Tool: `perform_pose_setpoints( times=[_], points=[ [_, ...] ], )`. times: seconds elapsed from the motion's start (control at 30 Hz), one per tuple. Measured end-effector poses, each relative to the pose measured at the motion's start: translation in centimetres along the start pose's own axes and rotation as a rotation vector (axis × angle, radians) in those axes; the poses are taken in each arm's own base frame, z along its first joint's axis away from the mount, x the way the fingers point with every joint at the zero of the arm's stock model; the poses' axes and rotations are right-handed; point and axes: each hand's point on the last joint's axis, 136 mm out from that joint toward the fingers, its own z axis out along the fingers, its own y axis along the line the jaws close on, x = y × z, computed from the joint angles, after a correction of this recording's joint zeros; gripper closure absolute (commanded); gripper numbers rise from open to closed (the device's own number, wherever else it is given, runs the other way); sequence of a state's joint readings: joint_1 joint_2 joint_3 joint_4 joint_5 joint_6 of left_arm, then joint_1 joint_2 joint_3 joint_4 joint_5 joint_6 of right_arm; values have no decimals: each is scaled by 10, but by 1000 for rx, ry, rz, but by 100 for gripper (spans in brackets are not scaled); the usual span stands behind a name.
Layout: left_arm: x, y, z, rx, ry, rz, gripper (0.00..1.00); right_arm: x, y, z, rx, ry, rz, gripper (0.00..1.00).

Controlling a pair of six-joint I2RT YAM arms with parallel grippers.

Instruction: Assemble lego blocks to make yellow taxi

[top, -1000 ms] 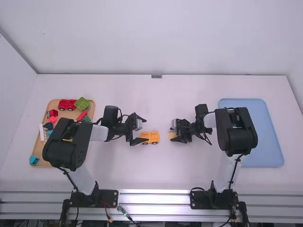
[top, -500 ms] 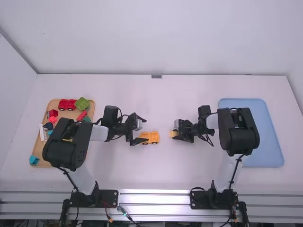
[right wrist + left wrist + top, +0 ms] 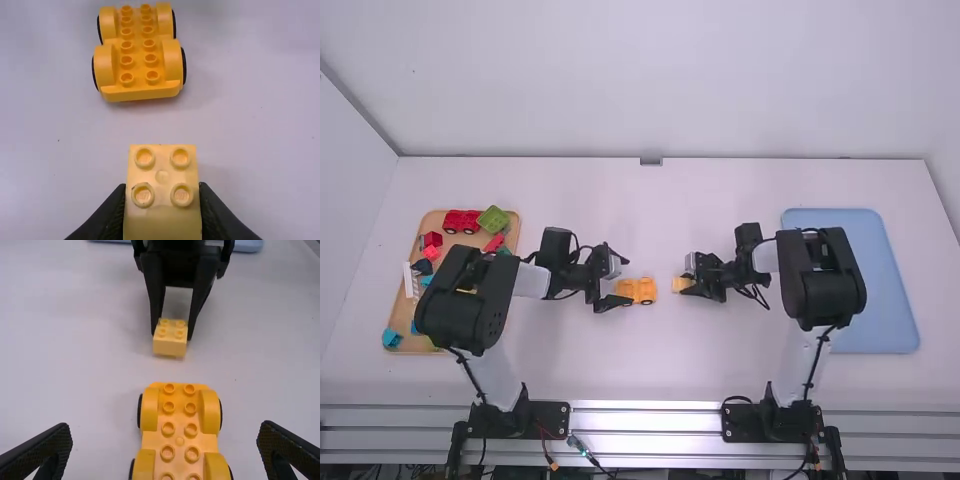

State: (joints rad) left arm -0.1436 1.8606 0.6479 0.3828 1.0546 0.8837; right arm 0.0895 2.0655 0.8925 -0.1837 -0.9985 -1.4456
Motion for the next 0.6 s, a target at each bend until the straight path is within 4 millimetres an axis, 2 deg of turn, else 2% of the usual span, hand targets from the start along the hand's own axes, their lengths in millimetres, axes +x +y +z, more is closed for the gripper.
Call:
perform_pose_setpoints(
  times=[0.13,0.23,0.37,0.6],
  points=[
    [4,-5,8,21,1,15,1,-2,0,-2,1,-20,12,70],
    [14,-15,23,52,33,37,1,-3,1,-3,-1,-29,35,70],
    [19,-14,29,38,70,45,1,-7,5,-1,-18,-34,49,70],
    [26,-4,29,-12,113,44,3,-40,11,8,-50,-43,-51,71]
  ],
)
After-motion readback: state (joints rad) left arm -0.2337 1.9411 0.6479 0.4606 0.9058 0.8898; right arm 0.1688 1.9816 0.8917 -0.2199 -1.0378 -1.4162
